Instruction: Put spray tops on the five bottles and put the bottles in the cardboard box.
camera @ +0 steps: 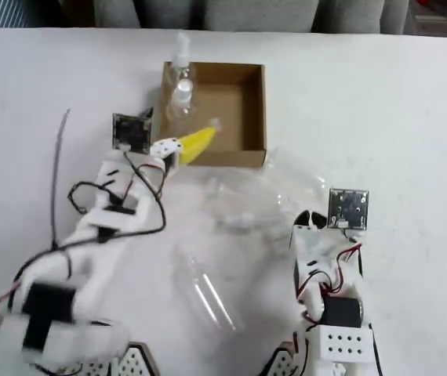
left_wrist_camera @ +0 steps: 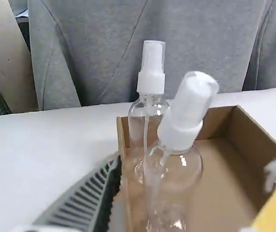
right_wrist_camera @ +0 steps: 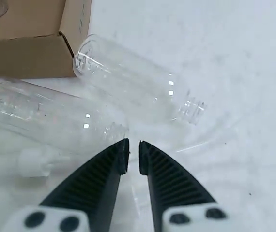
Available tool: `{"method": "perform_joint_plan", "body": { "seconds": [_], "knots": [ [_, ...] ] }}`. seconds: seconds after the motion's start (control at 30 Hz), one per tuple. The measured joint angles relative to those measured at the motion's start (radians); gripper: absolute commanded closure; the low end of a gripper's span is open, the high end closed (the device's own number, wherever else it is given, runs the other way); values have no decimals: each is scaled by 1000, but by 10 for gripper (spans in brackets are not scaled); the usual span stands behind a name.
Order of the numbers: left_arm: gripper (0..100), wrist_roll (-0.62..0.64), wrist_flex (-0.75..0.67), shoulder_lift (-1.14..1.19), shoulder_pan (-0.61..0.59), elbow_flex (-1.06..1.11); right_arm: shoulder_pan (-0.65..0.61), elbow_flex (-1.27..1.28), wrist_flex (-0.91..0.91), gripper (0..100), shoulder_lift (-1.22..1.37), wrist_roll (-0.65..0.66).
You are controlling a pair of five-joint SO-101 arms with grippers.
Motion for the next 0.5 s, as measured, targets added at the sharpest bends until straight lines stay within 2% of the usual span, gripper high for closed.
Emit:
{"method": "perform_joint_plan", "body": {
  "seconds": [0.13, 0.37, 0.5],
  "knots": [
    [559, -3, 265, -250, 0, 49, 0, 0, 0, 982, 0, 0],
    [559, -3, 852, -657, 0, 51, 0, 0, 0, 982, 0, 0],
    [559, -3, 1108, -872, 0, 51, 0, 0, 0, 982, 0, 0]
  ]
}}
